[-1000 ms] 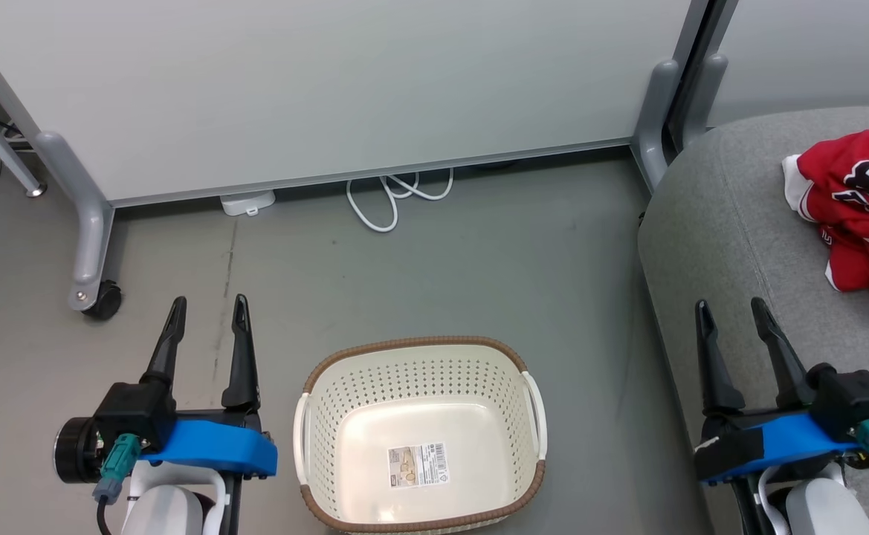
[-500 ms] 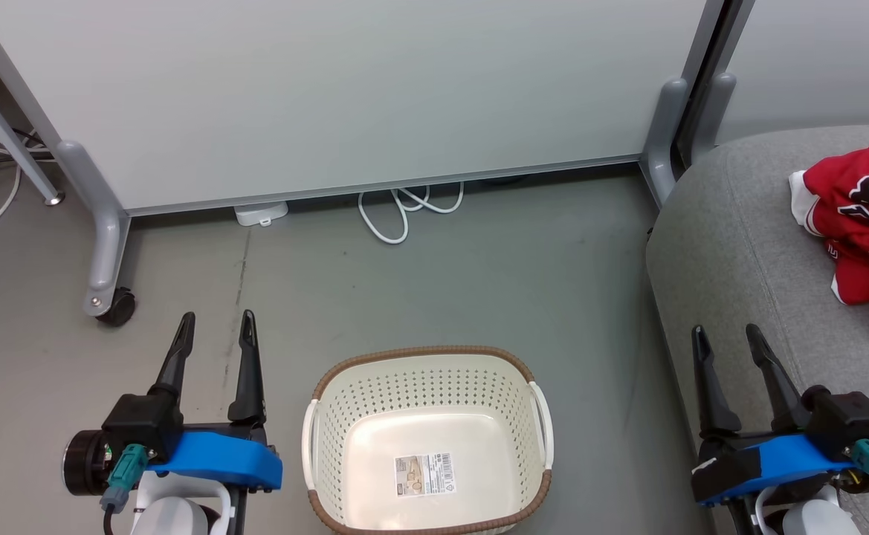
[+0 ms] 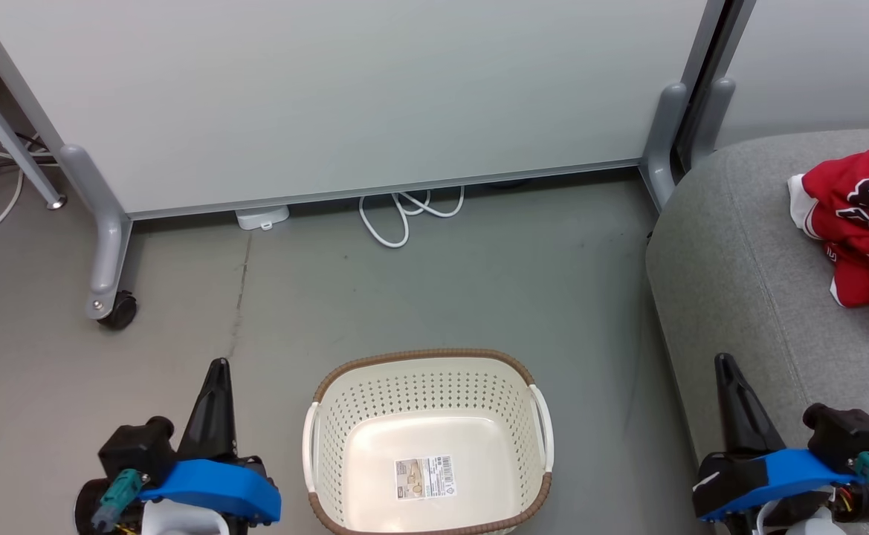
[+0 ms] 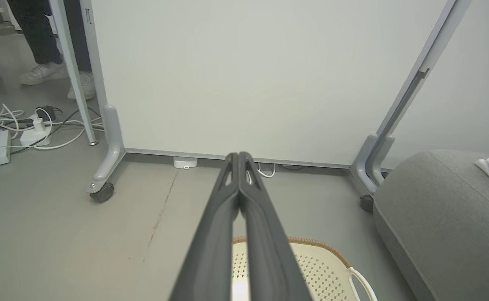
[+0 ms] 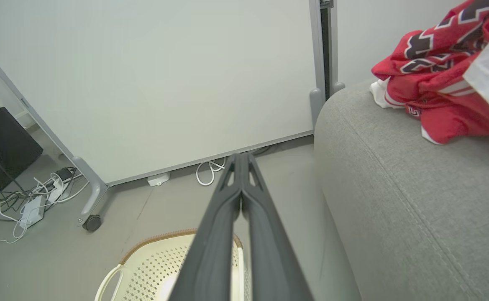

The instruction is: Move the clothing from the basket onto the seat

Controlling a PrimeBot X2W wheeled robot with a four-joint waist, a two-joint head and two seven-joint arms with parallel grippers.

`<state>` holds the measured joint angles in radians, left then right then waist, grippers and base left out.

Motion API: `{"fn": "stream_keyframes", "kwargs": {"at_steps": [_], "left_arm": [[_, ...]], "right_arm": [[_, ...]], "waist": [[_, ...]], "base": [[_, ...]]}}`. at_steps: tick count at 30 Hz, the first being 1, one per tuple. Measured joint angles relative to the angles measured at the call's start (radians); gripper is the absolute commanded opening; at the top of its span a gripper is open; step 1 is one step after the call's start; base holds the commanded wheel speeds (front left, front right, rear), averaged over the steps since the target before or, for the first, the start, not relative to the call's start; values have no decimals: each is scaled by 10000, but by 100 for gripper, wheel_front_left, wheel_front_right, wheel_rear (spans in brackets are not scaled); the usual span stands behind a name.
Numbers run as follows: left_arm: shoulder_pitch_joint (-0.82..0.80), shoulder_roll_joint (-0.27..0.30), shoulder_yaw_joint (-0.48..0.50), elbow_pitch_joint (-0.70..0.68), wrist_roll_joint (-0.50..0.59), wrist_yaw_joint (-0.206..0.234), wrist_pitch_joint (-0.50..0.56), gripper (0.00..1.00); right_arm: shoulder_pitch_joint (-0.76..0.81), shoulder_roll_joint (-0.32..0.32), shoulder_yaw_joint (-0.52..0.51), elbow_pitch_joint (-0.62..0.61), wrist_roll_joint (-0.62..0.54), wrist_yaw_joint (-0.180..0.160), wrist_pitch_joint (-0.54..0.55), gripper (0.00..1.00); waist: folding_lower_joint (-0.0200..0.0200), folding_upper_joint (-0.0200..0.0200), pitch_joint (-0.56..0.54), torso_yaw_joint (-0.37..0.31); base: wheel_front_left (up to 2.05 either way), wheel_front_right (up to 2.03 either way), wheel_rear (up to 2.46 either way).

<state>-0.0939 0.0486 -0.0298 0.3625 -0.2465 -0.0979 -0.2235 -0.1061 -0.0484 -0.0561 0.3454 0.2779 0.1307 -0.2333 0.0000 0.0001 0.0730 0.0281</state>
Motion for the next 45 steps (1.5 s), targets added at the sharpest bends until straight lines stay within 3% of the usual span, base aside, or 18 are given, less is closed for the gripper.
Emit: {"fn": "stream_keyframes", "kwargs": {"at_steps": [20, 45], "left_arm": [[0, -2, 330, -316, -3538, -79, 830, 0], [-7, -2, 713, -591, -6962, -119, 1695, 0]], "right_arm": [[25, 2, -130, -261, 3432, -2, 872, 0], [25, 2, -276, -502, 6790, -2, 1758, 0]], "waist": [[0, 0, -116, -47], [0, 0, -261, -105]], "base": [[0, 0, 0], [0, 0, 0]]}}
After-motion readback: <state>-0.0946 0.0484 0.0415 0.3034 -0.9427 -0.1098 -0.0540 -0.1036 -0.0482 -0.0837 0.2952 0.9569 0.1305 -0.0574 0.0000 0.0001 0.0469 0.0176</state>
